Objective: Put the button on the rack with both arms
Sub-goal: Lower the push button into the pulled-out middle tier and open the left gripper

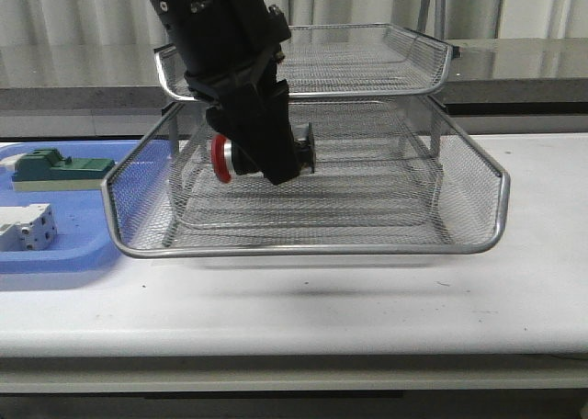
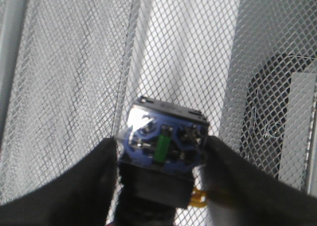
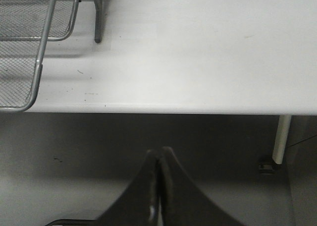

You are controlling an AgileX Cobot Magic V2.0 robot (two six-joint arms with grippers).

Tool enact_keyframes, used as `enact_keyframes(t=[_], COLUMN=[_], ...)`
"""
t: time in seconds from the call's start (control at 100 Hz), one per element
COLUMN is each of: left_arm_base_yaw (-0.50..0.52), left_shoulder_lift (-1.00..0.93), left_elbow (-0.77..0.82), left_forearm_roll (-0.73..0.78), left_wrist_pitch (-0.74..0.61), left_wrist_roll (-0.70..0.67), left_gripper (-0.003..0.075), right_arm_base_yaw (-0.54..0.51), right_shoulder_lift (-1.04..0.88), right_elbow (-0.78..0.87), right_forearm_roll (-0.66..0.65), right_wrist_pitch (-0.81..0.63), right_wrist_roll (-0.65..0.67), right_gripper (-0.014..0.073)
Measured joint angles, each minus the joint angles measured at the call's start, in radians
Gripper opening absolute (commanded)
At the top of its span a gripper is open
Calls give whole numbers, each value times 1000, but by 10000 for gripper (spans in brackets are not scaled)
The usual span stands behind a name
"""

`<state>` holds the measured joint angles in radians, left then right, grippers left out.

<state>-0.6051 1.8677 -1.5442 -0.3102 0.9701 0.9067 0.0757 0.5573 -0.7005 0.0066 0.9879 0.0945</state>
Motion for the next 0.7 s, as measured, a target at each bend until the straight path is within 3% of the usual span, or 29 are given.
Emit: enact_keyframes(t=[0.47, 0.7], left_arm_base_yaw=[0, 0], left_shoulder_lift=[0, -3], left_elbow=[-2, -84], left_forearm_roll=[-1, -3], left_wrist_pitch=[6, 109], left_wrist_roll=[0, -48], left_gripper=[472, 472], right_arm_base_yaw=[0, 0], right_shoulder_lift=[0, 0], right_elbow=[0, 0], right_forearm_roll=[0, 0], right_wrist_pitch=[0, 0], right_wrist_roll=[0, 0], right_gripper=[-68, -68])
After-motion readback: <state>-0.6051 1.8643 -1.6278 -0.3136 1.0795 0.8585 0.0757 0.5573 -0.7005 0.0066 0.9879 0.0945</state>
